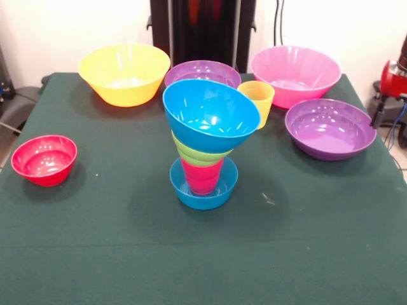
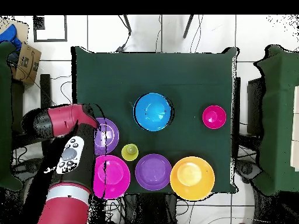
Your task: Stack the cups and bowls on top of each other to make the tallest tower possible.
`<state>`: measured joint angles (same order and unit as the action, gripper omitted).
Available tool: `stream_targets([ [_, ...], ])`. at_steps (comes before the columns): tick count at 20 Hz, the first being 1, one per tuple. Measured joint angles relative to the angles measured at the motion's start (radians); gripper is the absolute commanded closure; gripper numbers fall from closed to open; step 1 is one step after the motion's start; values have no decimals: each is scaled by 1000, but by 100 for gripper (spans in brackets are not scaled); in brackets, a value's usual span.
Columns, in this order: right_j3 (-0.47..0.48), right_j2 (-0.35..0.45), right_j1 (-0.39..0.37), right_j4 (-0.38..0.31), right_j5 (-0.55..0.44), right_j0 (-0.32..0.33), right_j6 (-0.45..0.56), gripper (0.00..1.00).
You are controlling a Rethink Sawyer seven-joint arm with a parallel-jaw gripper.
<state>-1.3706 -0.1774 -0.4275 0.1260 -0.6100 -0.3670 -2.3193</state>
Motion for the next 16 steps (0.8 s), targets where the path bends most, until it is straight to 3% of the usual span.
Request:
stream_targets([
  [7,60,-62,67,-14,-19,-75,0,0],
  [16,141,-166,164,-62,-112,-171,0,0],
])
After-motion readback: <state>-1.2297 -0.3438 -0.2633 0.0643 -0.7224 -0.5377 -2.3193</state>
